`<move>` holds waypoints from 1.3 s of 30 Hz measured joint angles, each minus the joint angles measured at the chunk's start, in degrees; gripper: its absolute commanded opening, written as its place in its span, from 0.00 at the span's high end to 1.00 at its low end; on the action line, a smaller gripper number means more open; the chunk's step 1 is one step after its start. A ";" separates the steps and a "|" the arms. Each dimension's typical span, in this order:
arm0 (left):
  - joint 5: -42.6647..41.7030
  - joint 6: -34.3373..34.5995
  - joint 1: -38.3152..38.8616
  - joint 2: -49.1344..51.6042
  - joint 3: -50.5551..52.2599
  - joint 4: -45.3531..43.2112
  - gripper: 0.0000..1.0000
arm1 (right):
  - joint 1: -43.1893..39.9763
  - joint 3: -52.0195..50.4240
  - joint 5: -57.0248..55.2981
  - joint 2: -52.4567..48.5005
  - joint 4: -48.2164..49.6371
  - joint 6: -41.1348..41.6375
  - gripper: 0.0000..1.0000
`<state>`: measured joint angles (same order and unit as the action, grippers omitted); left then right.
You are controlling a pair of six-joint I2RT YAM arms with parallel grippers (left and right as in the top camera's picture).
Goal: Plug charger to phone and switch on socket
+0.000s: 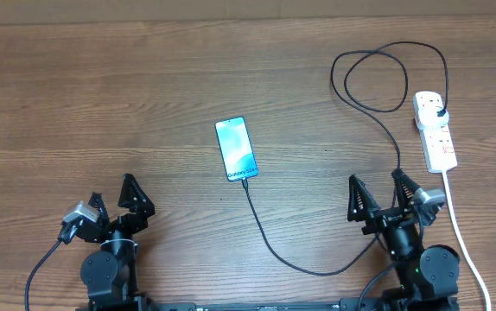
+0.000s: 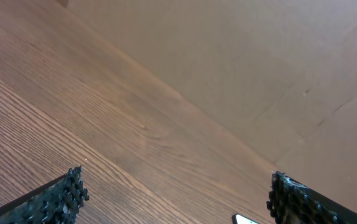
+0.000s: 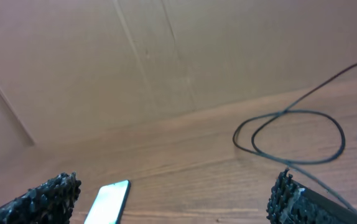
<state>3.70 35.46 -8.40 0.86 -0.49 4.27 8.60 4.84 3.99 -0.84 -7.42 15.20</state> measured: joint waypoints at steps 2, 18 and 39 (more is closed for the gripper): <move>0.02 0.00 0.00 0.00 0.00 0.02 0.00 | 0.00 -1.11 -0.17 0.00 0.02 -0.02 0.00; 0.00 -0.02 0.00 0.00 0.00 0.00 0.01 | -0.33 -3.50 -1.29 0.00 0.87 -0.07 0.00; 0.00 0.00 0.00 0.00 0.00 0.00 0.00 | -0.70 -3.58 -2.99 0.00 2.27 -0.24 0.00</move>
<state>3.70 35.46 -8.40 0.86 -0.49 4.27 7.90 1.26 0.99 -0.84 -5.15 14.96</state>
